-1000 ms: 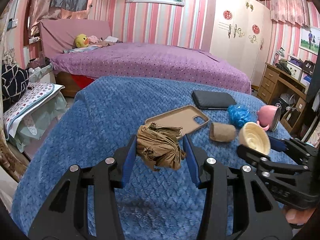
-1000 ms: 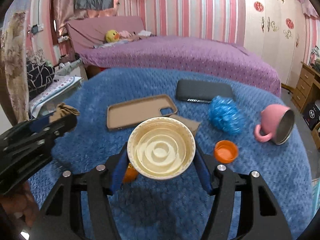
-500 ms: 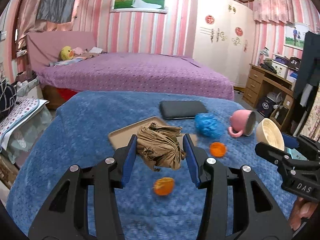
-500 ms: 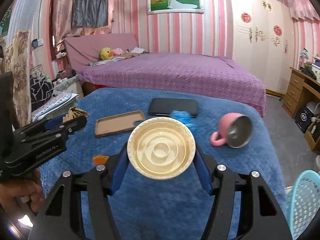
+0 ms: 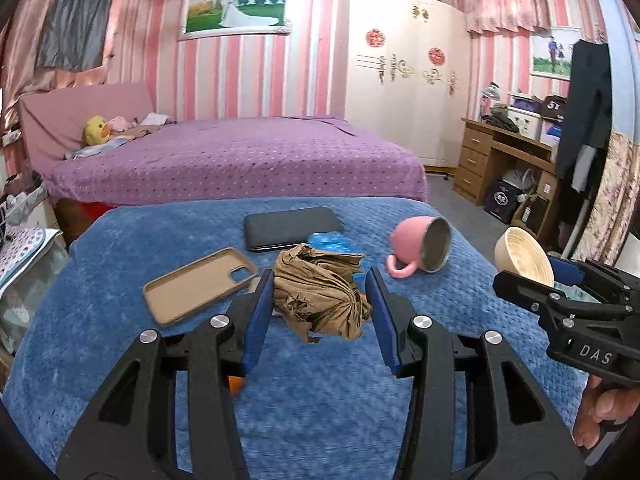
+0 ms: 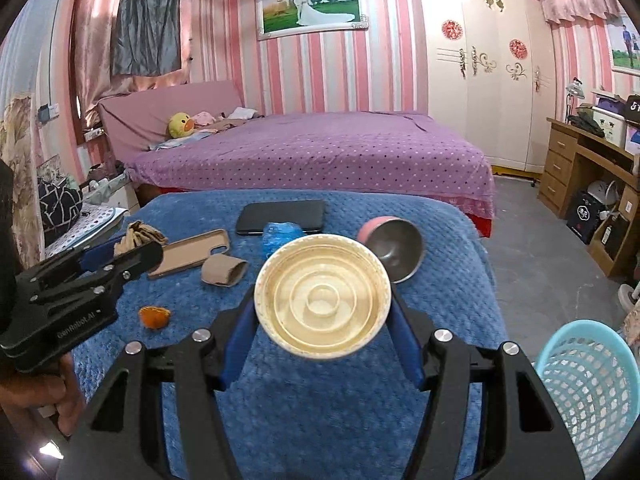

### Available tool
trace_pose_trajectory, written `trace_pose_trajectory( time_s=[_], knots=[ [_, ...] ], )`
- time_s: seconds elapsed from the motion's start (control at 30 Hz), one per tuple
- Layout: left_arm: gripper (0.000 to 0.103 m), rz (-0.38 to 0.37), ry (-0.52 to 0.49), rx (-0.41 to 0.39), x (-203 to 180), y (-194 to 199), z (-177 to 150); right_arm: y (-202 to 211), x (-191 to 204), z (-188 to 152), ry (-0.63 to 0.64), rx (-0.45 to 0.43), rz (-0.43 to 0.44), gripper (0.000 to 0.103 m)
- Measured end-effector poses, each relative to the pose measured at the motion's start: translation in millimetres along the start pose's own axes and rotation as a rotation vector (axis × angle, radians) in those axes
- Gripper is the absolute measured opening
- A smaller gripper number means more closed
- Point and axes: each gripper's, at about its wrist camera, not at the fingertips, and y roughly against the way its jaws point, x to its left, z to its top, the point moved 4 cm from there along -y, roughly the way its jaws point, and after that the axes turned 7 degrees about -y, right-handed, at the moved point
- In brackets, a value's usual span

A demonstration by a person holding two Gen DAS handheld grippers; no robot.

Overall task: Collect trash
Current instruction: 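Carry the white container over the basket with the right tool while the left tool carries the paper, then open the right tool to drop the container while the left tool drops the paper into the basket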

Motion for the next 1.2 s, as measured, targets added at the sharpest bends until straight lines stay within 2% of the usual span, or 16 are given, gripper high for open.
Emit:
trace_pose_trajectory(
  time_s=[0.23,0.47,0.57,0.8,1.2],
  knots=[
    [0.045,-0.043,-0.022,-0.011,-29.9,-1.0,4.5,17.3,-30.0,-2.7,-0.001,-0.026,-0.062,0.061],
    [0.045,-0.08,-0.044,-0.022,-56.4,0.2,7.8,33.1,-100.6,-5.7,-0.072,-0.035,-0.173,0.061],
    [0.045,-0.084,-0.047,-0.025,-62.4,-0.4,7.9,36.8,-131.6,-10.0,-0.076,-0.033,-0.248,0.061],
    [0.045,-0.088,-0.047,-0.025,-70.1,-2.3,8.8,48.6,-194.5,-15.7,-0.178,-0.031,-0.314,0.061],
    [0.045,-0.125,-0.076,-0.016,-108.7,-15.0,9.3,53.0,-227.3,-21.7,-0.246,-0.018,-0.345,0.061]
  ],
)
